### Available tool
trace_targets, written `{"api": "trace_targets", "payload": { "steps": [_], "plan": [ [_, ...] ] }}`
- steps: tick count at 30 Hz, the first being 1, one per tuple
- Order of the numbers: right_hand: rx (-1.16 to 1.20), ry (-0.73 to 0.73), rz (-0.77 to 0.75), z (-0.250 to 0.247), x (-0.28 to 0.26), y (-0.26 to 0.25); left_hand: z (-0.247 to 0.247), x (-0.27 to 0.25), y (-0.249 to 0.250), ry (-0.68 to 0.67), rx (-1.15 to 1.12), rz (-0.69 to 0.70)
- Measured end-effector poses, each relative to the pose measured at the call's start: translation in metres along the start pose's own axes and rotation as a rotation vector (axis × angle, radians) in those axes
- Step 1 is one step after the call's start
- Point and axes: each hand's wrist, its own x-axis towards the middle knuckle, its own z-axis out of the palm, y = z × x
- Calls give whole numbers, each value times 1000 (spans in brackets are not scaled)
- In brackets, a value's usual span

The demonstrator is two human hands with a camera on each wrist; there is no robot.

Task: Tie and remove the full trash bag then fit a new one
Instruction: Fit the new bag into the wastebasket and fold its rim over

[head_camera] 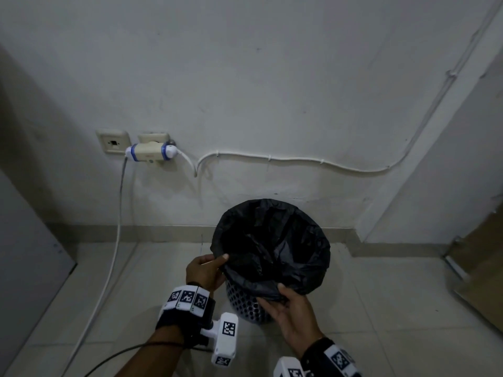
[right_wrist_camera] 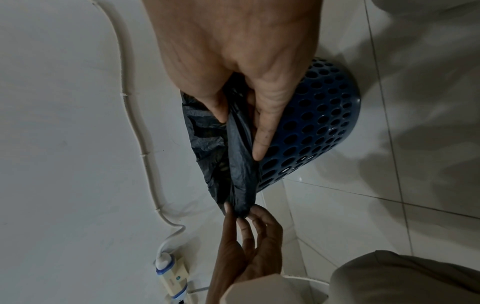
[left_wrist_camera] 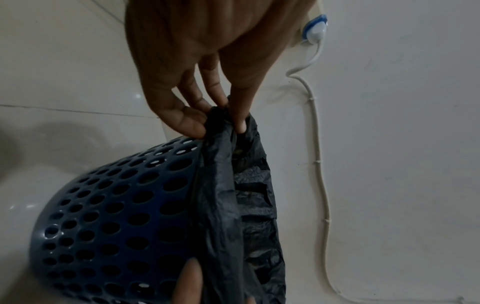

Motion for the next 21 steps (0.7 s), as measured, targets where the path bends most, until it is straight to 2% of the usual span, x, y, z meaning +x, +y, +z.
{"api": "trace_targets", "payload": {
  "steps": [7, 11, 16, 21],
  "plan": [
    [-12, 17, -8, 0, 0, 1, 4, 5, -3, 29, -28, 40],
    [-32, 31, -4, -1, 0, 2, 5, -1, 0, -83, -67, 22],
    [-41, 49, 19, -3, -1, 1, 2, 2, 2, -228, -146, -84],
    [-56, 81, 60, -4, -3, 2, -3, 1, 10, -302, -110, -152]
  ]
}}
